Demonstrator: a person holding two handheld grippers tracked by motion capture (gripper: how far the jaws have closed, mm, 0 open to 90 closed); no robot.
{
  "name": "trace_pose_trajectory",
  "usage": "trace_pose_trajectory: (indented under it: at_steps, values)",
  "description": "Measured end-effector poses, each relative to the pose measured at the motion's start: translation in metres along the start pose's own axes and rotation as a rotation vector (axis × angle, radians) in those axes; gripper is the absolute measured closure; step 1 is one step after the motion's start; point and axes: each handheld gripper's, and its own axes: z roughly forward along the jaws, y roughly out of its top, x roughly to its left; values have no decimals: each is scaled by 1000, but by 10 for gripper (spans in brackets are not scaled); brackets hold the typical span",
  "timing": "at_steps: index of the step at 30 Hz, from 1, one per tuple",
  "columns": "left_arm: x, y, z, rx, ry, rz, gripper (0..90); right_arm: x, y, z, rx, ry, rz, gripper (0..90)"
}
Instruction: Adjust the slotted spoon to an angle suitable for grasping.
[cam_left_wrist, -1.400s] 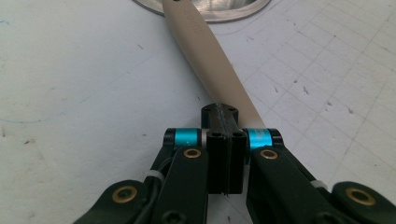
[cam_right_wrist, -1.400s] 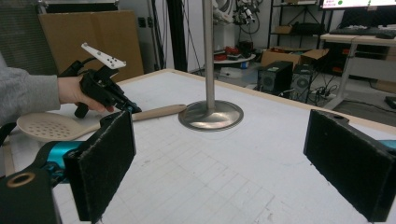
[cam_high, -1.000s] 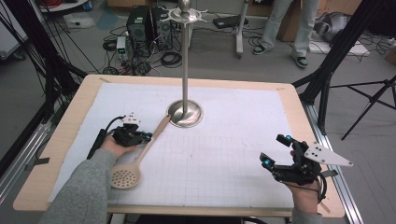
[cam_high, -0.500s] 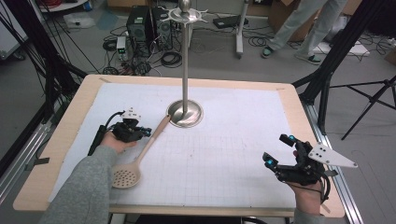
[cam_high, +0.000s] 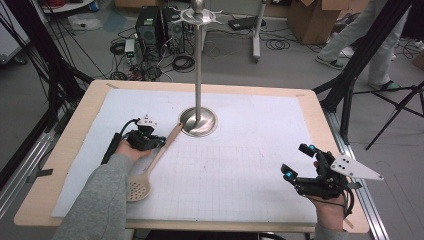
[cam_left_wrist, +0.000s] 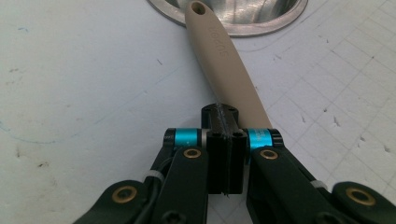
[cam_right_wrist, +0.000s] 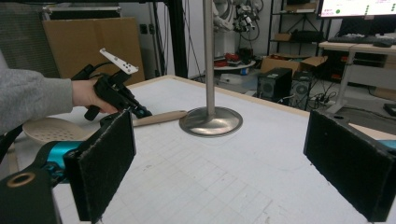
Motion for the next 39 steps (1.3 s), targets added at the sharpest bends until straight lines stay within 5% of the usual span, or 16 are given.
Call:
trace_pose_trajectory:
  at_steps: [5, 14, 17, 33, 39]
  values:
    - [4, 0, 1, -8, 43, -9, 898, 0, 1, -5, -11, -9, 9, 85]
    - [5, 0, 2, -16, 35, -16, 898, -1, 0, -4, -12, -5, 9, 85]
    - [2, 0, 2, -16, -11, -15, 898, -2, 1, -6, -18, -7, 11, 85]
    - [-8, -6, -2, -6, -92, 4, 898, -2, 2, -11, -26, -15, 14, 85]
    - [-17, -6, -1, 1, -155, 47, 898, -2, 2, -11, -33, -9, 14, 85]
